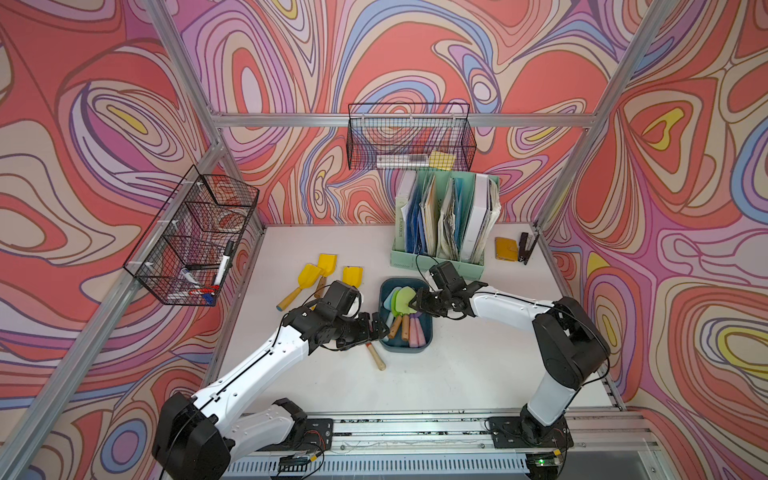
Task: Put the shovel into the storage box
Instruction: Place the shovel in the storage box, then pick up the shovel from the center of the board.
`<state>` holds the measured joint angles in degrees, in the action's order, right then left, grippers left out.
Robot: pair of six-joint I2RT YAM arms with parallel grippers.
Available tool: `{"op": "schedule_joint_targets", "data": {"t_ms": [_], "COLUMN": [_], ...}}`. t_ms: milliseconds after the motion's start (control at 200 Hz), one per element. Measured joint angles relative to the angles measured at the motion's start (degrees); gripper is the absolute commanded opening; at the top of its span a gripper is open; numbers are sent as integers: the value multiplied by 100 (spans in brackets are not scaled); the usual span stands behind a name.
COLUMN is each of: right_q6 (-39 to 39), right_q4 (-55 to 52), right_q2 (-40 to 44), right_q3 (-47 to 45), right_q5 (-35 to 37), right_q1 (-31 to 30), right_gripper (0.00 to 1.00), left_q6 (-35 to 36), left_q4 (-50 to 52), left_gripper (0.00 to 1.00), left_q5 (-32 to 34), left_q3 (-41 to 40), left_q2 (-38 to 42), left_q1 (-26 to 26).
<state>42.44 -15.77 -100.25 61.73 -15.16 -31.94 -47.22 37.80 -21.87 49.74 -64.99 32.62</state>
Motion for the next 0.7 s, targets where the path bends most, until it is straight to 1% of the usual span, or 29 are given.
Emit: {"op": "schedule_joint_targets", "data": {"t_ms": [195, 486, 696], "right_q6": [-44, -160, -232], "right_q4": [-356, -789, -907], "right_q2": [227, 671, 833], "right_q3": [149, 367, 393], "right_q5": [96, 254, 323], "right_q1": [0, 0, 0], "right_gripper": [37, 36, 35], "left_q6": [-483, -1281, -1574], "left_q4": [214, 251, 177], "left_gripper": [86, 82, 80], "left_q5": [37, -142, -216], "left_q3": [-203, -968, -1010], "left_q2": [-42, -94, -275], "left_q1": [7, 118, 271]}}
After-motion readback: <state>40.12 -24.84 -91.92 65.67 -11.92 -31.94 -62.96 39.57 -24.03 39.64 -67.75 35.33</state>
